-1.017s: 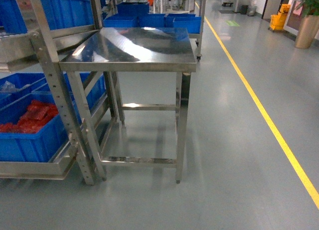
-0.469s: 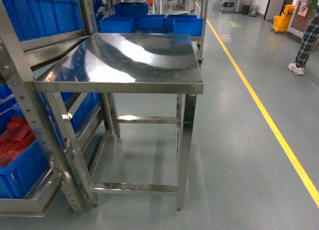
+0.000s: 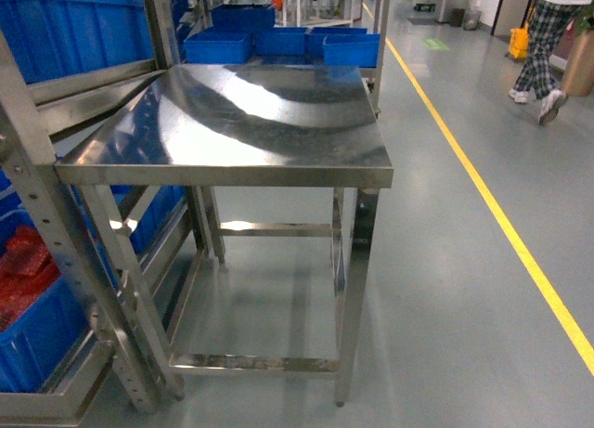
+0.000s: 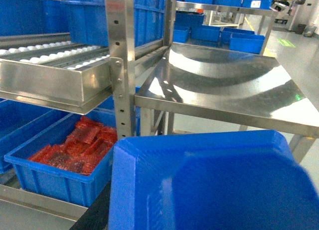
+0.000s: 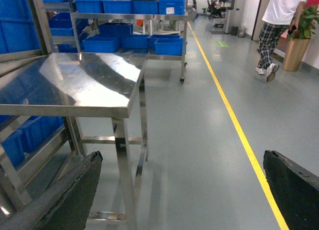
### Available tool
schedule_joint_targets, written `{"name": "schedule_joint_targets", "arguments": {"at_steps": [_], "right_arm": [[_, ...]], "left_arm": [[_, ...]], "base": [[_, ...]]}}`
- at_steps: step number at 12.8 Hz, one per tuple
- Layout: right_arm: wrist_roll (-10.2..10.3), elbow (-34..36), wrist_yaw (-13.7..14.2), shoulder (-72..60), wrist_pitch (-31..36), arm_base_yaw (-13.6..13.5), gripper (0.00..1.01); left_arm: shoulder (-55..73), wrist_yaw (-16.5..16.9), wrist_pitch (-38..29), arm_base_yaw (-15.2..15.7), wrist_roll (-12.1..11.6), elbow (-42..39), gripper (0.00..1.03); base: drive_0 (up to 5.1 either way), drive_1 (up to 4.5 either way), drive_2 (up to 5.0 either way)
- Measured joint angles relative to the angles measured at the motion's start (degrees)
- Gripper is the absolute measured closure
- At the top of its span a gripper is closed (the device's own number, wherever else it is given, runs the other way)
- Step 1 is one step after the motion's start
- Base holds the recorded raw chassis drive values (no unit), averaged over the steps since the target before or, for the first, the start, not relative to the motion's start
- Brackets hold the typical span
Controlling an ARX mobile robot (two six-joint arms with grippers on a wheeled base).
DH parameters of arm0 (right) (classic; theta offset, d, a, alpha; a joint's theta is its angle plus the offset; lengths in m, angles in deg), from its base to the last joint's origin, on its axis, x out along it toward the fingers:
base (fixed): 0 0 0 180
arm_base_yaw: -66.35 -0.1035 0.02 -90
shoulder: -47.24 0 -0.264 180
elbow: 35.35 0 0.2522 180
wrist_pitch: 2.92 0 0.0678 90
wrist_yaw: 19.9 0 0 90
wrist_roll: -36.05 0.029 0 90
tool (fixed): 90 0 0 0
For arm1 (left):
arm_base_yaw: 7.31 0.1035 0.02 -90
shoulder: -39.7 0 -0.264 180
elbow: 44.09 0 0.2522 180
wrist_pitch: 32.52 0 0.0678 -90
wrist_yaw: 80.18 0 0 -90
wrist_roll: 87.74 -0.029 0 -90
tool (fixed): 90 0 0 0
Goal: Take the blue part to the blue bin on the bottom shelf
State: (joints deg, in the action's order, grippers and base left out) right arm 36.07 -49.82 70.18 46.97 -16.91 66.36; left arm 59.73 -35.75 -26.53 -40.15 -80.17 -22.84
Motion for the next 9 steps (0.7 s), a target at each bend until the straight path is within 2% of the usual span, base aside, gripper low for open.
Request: {"name": "schedule_joint_targets", "arguments": {"at_steps": [2,9], "right_arm": [[0.02,0.0,-0.04,0.0,-0.09,0.0,0.03],[0.0,0.0,-0.07,0.0,-0.09,0.0,0.03]], "left_arm": [[0.0,-0.09,-0.09,0.04,-0.02,0.0,0.59],[-0.11,-0.28,0.0,0.04,0.0,0.0,0.59]], "base": [[0.0,0.0,0.0],[-5.1,2.38,2.4]]}}
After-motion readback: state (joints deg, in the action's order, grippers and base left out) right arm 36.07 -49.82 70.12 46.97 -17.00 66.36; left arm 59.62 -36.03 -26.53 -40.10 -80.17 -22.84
